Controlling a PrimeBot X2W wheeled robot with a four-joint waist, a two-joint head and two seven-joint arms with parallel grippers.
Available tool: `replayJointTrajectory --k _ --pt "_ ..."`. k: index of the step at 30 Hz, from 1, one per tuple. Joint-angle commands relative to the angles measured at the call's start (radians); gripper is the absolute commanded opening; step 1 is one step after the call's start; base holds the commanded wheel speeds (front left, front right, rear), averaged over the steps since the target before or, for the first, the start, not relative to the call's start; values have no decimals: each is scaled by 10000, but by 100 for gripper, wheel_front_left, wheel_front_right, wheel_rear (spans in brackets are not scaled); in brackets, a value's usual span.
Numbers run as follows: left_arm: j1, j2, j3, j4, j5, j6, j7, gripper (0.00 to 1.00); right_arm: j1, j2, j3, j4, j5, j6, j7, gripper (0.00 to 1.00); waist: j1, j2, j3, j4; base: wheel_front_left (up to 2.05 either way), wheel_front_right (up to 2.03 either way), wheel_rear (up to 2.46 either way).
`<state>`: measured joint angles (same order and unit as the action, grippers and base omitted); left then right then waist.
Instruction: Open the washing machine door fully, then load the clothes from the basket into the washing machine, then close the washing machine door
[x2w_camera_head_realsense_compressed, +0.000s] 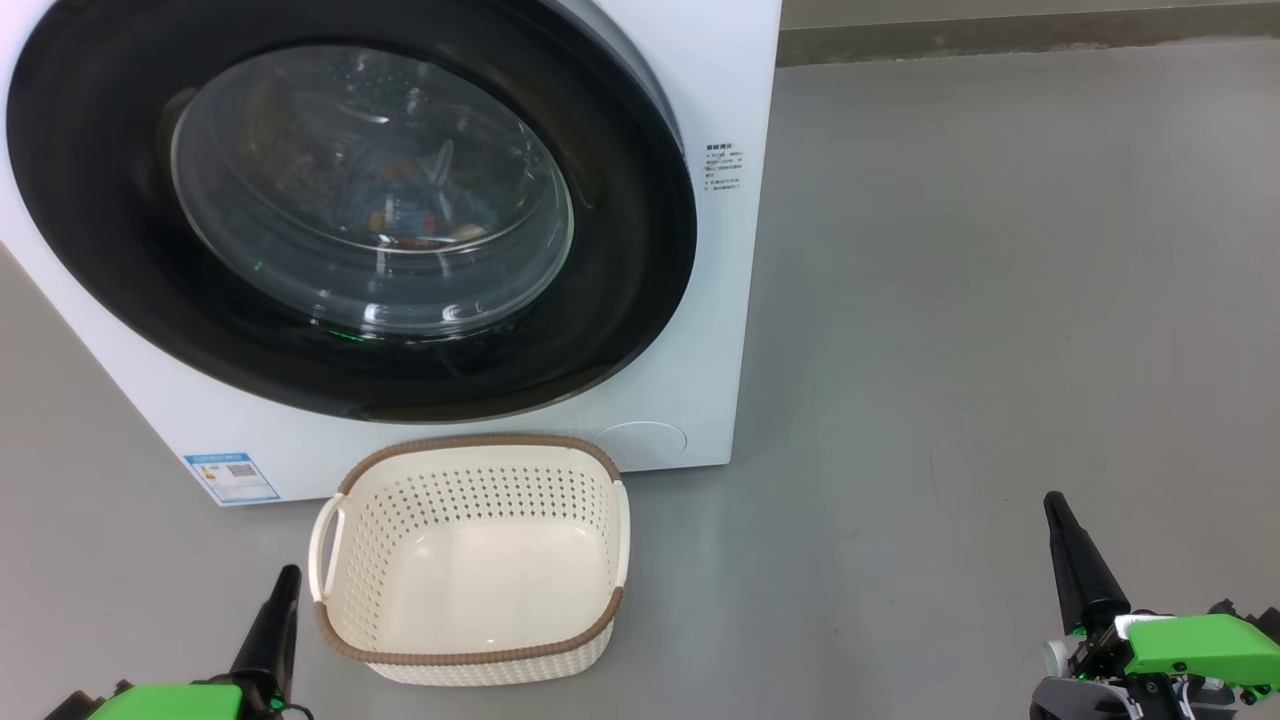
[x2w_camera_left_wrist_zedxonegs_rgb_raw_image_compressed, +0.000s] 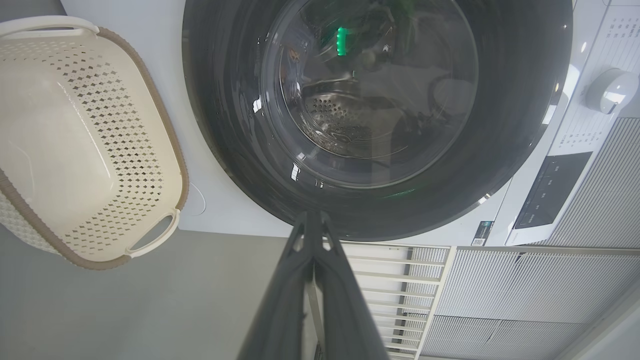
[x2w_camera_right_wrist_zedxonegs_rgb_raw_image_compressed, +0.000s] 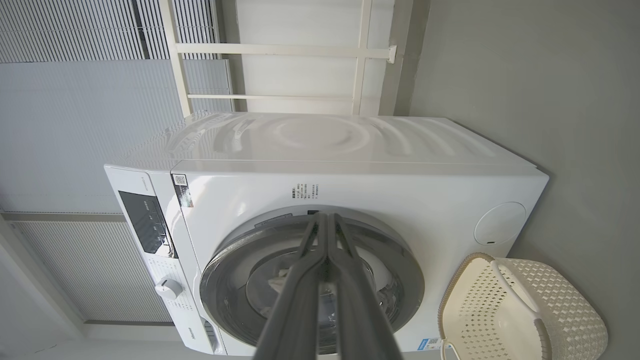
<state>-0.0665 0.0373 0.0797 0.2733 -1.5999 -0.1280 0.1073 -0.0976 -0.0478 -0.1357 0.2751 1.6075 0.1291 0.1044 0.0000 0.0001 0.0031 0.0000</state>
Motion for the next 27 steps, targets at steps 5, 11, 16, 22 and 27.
replayJointTrajectory --k 5,11,16,22,27 --pt "-416 129 343 -281 -86 -27 61 0 -103 -32 220 -303 11 16 87 0 0 -1 0 0 0 0 0" --pt "-416 129 343 -281 -86 -27 61 0 -103 -31 218 -303 10 16 88 0 0 -1 0 0 0 0 0" --pt "-416 129 343 -281 -86 -27 61 0 -103 -31 217 -303 9 16 89 0 0 -1 0 0 0 0 0" --pt "-416 129 342 -281 -86 -27 60 0 -103 -30 216 -303 8 16 90 0 0 -1 0 0 0 0 0" --pt "-416 129 342 -281 -87 -27 60 0 -103 -30 216 -303 8 16 90 0 0 -1 0 0 0 0 0"
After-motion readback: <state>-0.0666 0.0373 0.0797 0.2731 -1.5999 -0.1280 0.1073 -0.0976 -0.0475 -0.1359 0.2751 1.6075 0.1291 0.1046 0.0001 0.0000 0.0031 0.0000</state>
